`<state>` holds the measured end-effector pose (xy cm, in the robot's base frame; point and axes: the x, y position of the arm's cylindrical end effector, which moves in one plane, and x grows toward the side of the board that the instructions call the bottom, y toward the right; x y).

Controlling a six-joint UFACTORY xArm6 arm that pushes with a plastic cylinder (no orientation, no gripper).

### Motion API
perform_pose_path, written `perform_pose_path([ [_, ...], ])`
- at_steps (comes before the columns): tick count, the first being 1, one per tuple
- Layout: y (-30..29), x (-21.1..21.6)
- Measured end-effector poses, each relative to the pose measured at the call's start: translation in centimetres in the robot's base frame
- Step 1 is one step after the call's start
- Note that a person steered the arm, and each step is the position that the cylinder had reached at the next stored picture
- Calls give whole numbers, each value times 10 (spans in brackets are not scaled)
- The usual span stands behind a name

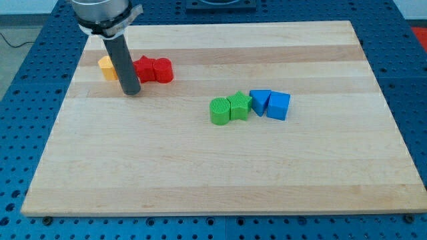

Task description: Separate red blocks and the yellow blocks

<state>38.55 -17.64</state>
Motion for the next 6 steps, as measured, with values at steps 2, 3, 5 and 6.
perform_pose_path([
  [2, 8, -48],
  [3, 34, -64],
  [5, 9, -65],
  [6, 6, -84],
])
